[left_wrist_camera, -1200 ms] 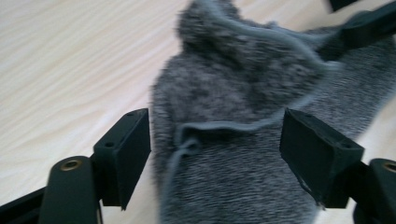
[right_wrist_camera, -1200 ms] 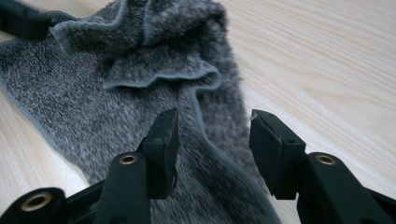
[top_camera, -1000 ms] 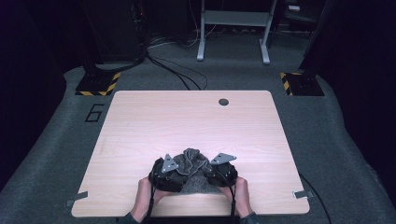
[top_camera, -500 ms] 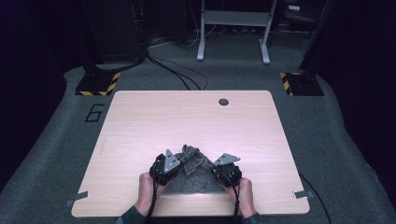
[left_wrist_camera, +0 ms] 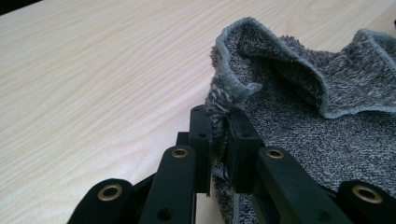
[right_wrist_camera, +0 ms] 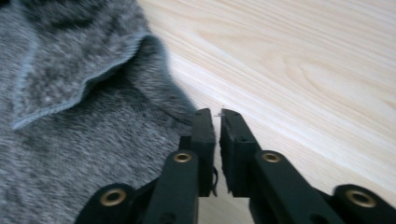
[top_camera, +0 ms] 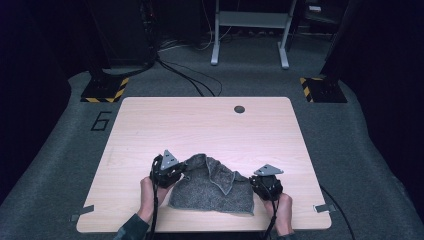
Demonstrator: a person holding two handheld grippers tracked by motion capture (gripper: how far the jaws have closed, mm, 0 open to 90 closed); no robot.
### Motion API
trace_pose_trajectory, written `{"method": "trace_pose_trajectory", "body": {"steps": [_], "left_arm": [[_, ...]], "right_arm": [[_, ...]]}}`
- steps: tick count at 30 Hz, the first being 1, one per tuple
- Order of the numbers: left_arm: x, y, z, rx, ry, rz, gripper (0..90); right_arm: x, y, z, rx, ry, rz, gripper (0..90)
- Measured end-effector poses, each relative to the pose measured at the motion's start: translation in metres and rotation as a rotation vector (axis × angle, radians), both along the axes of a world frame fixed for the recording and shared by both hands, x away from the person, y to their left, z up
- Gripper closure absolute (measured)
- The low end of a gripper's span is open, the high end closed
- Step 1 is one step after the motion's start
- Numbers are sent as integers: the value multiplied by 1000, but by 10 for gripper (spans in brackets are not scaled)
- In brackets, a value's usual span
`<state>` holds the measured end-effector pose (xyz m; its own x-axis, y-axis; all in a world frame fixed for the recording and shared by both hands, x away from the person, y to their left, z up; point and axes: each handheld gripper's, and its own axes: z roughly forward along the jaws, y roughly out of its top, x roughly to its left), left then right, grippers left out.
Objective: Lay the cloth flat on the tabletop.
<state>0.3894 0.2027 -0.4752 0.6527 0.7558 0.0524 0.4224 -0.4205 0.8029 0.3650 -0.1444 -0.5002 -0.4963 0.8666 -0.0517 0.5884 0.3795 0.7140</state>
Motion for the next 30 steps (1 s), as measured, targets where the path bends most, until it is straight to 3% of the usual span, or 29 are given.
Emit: {"method": "trace_pose_trajectory", "body": {"steps": [1,2,6,7,9,10,13,14,16,20,21,23,24,26,30], "left_arm": [[0,0,0,0,0,0,816],[1,0,-1,-11,10,1,811],[2,0,-2,-10,9,9,759],[3,0,-2,-5,17,10,726],[3,0,-2,-3,19,14,658],[5,0,-3,-1,24,21,600],[9,1,-3,-8,45,27,515],[11,1,-4,2,53,32,489],[13,1,-5,6,58,40,471],[13,2,-5,10,49,39,510],[13,2,-4,5,50,29,543],[13,2,-4,-2,44,30,572],[14,2,-4,-2,41,28,661],[14,2,-4,-8,42,28,723],[14,3,-3,-3,37,21,749]], "right_arm": [[0,0,0,0,0,0,799],[-2,-3,1,12,-12,-10,735],[-7,-2,9,59,-30,32,669],[-12,6,16,85,-40,63,613],[-13,10,18,88,-43,77,590],[-16,23,22,99,-43,125,528],[-17,34,22,105,-28,171,497],[-16,47,17,114,-5,225,398],[-17,56,13,102,-1,259,379],[-20,69,9,61,-6,269,366],[-19,75,6,21,0,261,410],[-18,77,4,19,9,249,438],[-14,78,1,-1,-5,250,540],[-11,78,-2,-10,3,263,589],[-10,79,-6,-36,12,257,583]]}}
